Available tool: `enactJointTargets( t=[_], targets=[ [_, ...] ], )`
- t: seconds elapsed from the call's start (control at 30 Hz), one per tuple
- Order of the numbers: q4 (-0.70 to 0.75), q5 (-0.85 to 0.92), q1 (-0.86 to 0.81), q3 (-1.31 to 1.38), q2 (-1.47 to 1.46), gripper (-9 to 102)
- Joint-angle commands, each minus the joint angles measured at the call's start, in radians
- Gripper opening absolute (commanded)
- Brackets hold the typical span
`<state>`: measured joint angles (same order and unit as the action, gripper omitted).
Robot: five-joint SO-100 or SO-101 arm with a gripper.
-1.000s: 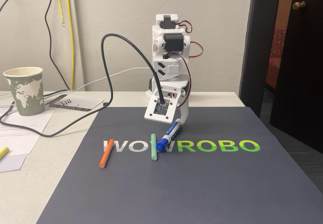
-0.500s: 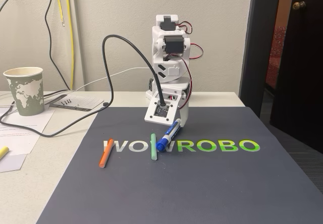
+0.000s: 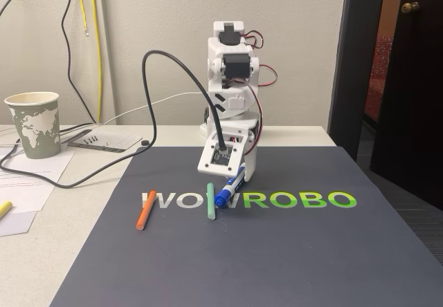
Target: Pick up the blue marker.
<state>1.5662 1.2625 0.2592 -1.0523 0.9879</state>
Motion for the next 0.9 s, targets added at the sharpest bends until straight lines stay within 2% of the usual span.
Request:
enactJointTargets(
  t=[0.0,0.87],
  targets=[
    [-0.006,0.006,-0.008,0.041,0.005,15],
    [-0.018,-0.003,-0.015,0.041,-0.041,17]
  ],
)
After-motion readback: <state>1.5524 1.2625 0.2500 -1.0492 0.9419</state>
